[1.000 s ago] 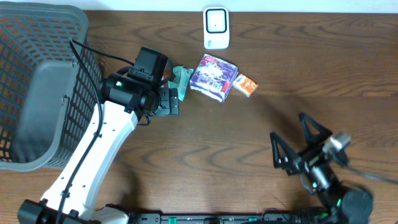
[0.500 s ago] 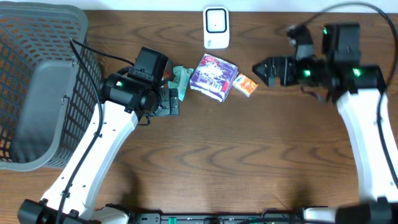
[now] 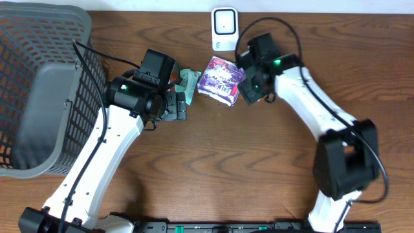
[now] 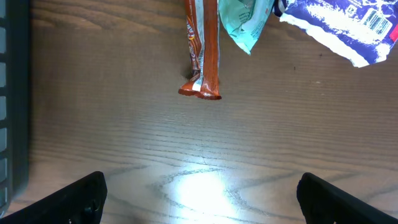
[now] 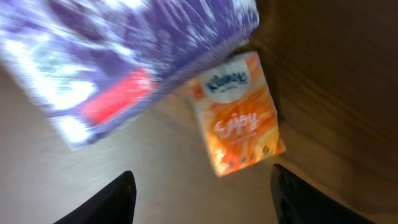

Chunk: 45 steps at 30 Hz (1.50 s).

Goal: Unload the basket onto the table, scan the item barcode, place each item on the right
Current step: 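Reach the right gripper toward the orange tissue pack beside the purple package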

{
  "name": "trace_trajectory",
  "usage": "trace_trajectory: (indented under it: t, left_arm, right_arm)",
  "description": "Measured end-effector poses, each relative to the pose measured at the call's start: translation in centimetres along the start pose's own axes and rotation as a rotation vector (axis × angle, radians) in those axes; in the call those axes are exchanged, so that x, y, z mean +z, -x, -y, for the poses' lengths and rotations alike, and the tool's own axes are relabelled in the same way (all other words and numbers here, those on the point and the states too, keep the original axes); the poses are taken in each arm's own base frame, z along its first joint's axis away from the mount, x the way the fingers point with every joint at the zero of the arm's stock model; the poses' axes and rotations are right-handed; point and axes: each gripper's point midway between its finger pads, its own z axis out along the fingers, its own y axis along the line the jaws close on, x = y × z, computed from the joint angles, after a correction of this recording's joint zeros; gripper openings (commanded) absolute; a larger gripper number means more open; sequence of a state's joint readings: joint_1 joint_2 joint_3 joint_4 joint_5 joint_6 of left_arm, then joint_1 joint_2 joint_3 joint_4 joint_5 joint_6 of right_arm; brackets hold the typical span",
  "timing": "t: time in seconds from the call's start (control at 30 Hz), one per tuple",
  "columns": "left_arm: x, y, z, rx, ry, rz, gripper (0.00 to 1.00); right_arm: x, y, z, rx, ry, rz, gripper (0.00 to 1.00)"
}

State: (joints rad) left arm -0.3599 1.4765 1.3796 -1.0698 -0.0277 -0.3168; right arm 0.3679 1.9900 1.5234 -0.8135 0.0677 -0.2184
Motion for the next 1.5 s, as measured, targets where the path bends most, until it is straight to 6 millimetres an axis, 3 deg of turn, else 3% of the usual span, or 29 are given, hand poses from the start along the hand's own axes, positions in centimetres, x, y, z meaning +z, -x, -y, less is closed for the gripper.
trace_trajectory:
  t: [0.17,0.3,0.4,0.5,0.6,0.73,0.83,0.93,1.03,1.13,1.2,1.27,1.37,1.47,1.5]
  left_arm:
    - [0.0,0.0,0.0,0.0,0.0,0.0,0.98]
    - [0.0,0.0,0.0,0.0,0.0,0.0,0.98]
    - [0.0,0.0,0.0,0.0,0.0,0.0,0.98]
    - [0.0,0.0,0.0,0.0,0.0,0.0,0.98]
    - [0.0,0.0,0.0,0.0,0.0,0.0,0.98]
    - [0.0,0.0,0.0,0.0,0.0,0.0,0.98]
    - [0.0,0.0,0.0,0.0,0.0,0.0,0.98]
    - [0.0,0.0,0.0,0.0,0.0,-0.001,0.98]
    - [0.0,0.0,0.0,0.0,0.0,0.0,0.98]
    - [0.0,0.0,0.0,0.0,0.0,0.0,0.98]
    - [0.0,0.0,0.0,0.0,0.0,-0.001,0.98]
    - [0.0,0.0,0.0,0.0,0.0,0.0,0.98]
    - [0.0,0.0,0.0,0.0,0.0,0.0,0.98]
    - [0.0,0.0,0.0,0.0,0.0,0.0,0.98]
    - [0.0,0.0,0.0,0.0,0.0,0.0,0.98]
  right_arm:
    - [3.5,-1.1,1.0,-0.036,-0.068,-0.075,0.6]
    - [3.6,-0.1,0.9,-0.076,-0.059,-0.036,0.51]
    - [3.7,0.5,1.0,-0.081,-0.061,-0.009,0.5]
    - [4.5,0.3,1.0,-0.085,-0.055,-0.021,0.32]
    - [5.3,-0.1,1.0,-0.08,-0.057,-0.039,0.28]
    - [5.2,0.0,1.1,-0.053,-0.058,-0.036,0.01]
    - [5.0,-0.1,1.4,0.011,-0.041,-0.042,0.01]
    - [4.1,-1.4,1.5,0.108,0.092,-0.092,0.01]
    - [1.9,-1.1,2.9,0.256,0.304,-0.062,0.01]
    - [-1.9,0.5,5.7,0.428,0.582,0.087,0.01]
    - [-4.0,0.3,7.6,0.537,0.752,0.176,0.01]
    - [-4.8,-0.5,8.5,0.609,0.866,0.231,0.01]
    - [-3.6,-2.4,7.6,0.69,0.998,0.24,0.01]
    - [-0.4,-5.2,5.7,0.784,1.084,0.169,0.02]
    - [1.0,-6.2,5.6,0.83,1.078,0.129,0.09]
